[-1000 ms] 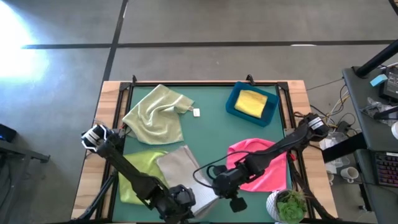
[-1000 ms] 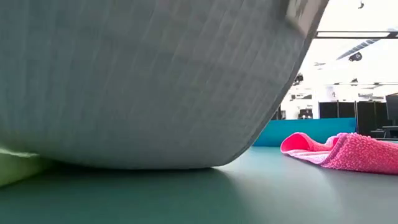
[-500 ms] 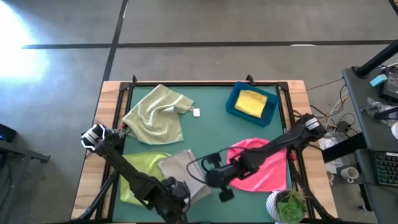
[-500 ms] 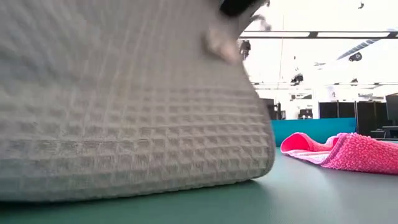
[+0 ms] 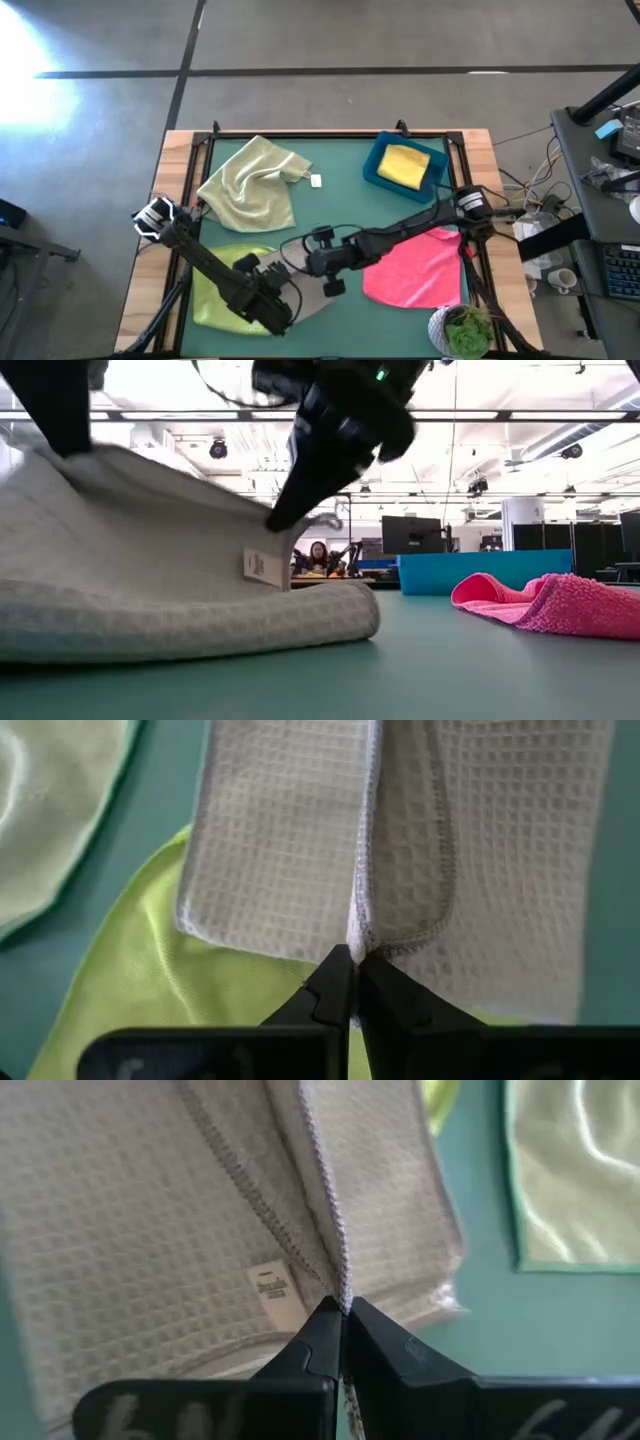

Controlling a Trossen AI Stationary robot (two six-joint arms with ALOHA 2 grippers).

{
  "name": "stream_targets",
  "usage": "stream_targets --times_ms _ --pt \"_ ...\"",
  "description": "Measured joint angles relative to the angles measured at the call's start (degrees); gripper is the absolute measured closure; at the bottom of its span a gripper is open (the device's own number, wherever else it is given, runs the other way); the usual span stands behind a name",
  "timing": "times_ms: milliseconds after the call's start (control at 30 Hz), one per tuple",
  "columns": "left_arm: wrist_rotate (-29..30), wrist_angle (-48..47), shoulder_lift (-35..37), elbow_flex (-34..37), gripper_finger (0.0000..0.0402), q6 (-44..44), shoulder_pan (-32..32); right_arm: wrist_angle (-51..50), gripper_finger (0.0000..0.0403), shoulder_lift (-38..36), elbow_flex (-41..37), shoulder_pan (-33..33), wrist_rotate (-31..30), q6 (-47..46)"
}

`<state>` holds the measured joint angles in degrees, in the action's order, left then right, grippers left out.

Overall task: Fold microfiber towels
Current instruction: Fold the gray microfiber cloth

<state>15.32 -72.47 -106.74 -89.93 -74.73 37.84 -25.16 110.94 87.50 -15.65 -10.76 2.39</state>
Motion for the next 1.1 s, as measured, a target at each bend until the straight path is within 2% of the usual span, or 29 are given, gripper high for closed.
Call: stream_targets --times_ms 367,600,800,933,1100 --pt "-0.4 -0.3 0.0 7.5 0.0401 0.1 -5.1 2.0 0.0394 0.3 -0.1 5.3 0.1 -0.2" --pt "-2.0 0.1 0.0 8.6 0.0401 0.1 -5.6 2.6 0.0391 1.0 -0.2 5.6 0.9 1.8" --pt "-2.4 -0.2 0.0 8.8 0.0399 0.1 -5.6 3.1 0.0365 1.0 -0.1 6.0 0.4 2.2" --pt "-2.2 -0.2 0.0 8.8 0.0373 0.1 -5.6 3.2 0.0334 1.0 0.0 6.5 0.3 2.1" --pt "-1.2 -0.5 0.0 8.8 0.0321 0.1 -5.6 2.9 0.0294 1.0 0.0 7.5 0.1 2.1"
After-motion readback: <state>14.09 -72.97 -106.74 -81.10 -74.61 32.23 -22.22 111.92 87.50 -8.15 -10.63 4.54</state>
